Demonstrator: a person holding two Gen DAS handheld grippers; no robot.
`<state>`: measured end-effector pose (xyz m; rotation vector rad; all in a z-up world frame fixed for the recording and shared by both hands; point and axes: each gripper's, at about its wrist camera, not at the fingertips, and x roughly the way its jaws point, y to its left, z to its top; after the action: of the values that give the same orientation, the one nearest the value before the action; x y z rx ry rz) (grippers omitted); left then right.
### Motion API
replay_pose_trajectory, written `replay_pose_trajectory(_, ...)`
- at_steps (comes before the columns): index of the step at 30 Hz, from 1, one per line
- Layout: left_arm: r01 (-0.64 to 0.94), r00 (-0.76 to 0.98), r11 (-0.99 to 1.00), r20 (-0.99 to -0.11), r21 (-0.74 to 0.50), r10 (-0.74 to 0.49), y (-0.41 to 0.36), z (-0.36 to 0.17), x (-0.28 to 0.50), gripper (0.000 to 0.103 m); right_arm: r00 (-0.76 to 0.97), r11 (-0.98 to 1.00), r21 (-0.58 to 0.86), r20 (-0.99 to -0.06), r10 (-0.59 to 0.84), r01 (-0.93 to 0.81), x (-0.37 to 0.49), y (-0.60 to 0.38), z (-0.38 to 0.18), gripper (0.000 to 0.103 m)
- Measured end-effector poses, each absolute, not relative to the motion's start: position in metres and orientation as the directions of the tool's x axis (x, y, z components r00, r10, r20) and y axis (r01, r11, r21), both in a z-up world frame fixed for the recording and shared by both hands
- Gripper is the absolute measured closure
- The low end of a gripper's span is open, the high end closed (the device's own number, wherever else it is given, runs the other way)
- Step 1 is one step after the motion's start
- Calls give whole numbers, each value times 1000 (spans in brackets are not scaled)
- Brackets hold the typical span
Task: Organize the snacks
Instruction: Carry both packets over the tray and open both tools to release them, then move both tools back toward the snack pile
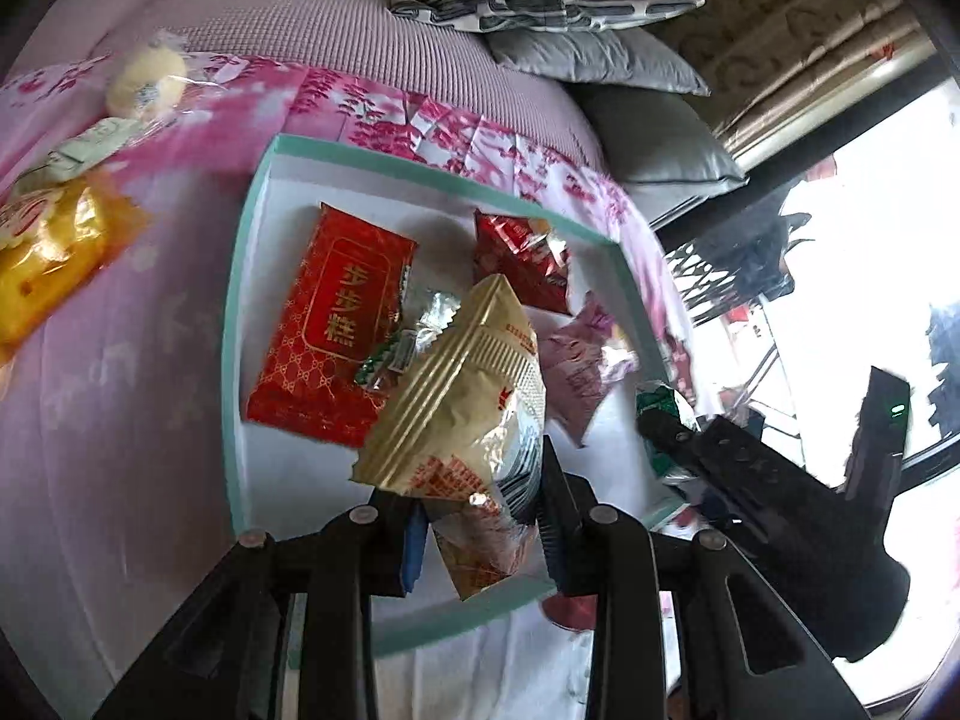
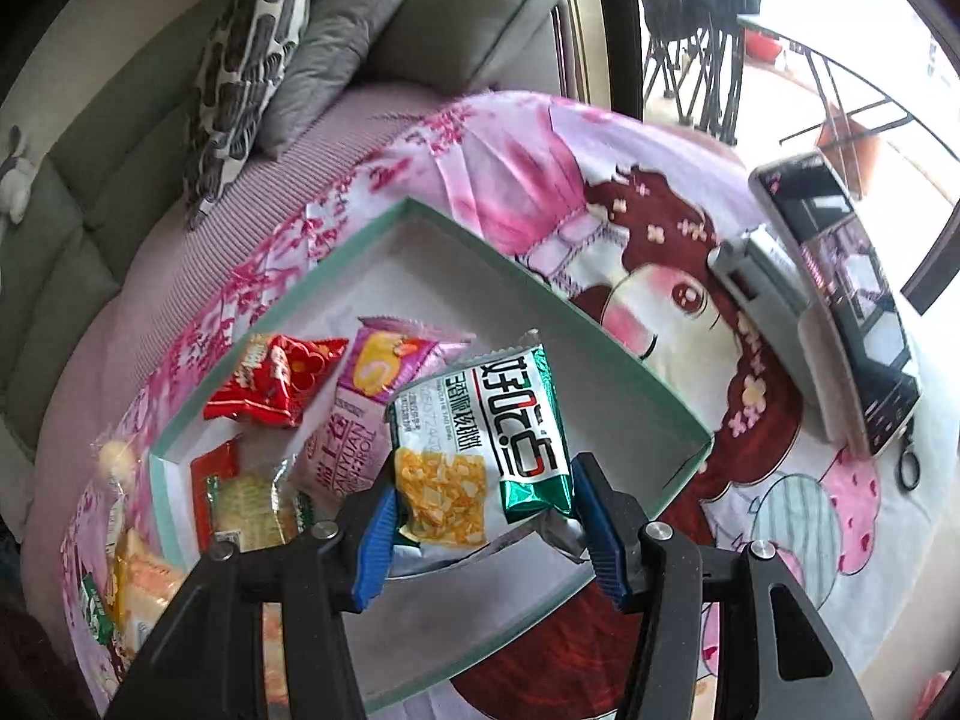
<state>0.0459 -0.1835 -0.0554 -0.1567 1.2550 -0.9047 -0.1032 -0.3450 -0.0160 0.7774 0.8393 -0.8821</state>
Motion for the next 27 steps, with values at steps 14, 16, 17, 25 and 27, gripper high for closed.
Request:
replay_pose_trajectory(14, 527, 226, 722, -745, -448, -627, -149, -10, 50, 17, 435, 431, 257, -812, -389, 865, -108, -340, 7, 34)
replay_pose_trajectory(16, 499, 297, 765, -749, -407, -592, -134, -2, 55, 11, 467, 460, 277, -801, -375, 844, -103, -333, 12, 34)
replay_pose_trajectory(17, 482, 322, 784, -753, -391, -574, -129, -1, 58, 10, 477, 481, 276, -797, -369, 832, -98, -329, 14, 32)
replay_pose_trajectory(25, 202, 545, 977, -822, -66, -168, -53, -1, 93, 9, 557, 658, 286, -794, -244, 696, -53, -277, 12, 29)
replay_pose_trajectory(27, 147, 559, 989, -823, -21, -100, -35, 1, 100, 9, 576, 701, 289, -790, -211, 652, -43, -262, 11, 28)
